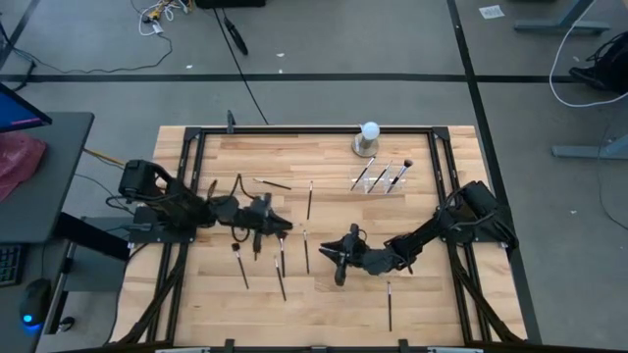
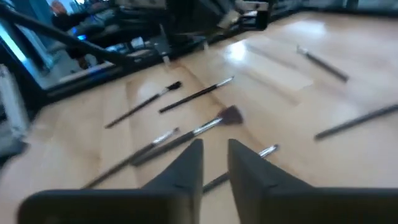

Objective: Put items in baskets/containers
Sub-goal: Put the eyeshadow brush into the transparent organizer

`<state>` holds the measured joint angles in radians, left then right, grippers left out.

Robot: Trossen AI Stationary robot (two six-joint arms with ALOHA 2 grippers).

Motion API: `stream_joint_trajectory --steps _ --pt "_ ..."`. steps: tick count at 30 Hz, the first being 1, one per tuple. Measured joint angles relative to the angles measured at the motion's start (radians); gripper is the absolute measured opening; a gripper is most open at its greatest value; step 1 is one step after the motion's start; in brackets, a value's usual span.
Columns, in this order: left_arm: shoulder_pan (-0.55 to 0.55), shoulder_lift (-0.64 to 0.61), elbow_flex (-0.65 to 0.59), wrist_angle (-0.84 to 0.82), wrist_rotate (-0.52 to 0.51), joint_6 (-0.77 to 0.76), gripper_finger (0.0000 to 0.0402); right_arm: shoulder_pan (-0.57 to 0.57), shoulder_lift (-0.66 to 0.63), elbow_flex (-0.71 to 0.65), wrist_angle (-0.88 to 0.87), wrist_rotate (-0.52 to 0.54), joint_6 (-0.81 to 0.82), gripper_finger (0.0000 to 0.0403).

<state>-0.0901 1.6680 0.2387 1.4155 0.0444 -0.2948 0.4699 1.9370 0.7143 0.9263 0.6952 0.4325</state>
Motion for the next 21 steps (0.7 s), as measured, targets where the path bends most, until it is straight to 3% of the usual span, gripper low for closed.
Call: stream_joint_trajectory --steps 4,8,21 --pt "-0.049 0.0 0.077 -0.023 0.01 0.017 0.0013 -0.002 0.04 0.047 0.144 0.009 -0.201 0.0134" --pt "-0.086 0.0 0.139 -0.073 0.012 0.018 0.0015 -0.002 0.049 0.097 0.165 0.103 -0.326 0.0152" --pt "-0.139 -0.002 0.194 -0.136 0.014 0.041 0.0016 0.04 0.046 0.144 0.284 0.099 -0.633 0.0116"
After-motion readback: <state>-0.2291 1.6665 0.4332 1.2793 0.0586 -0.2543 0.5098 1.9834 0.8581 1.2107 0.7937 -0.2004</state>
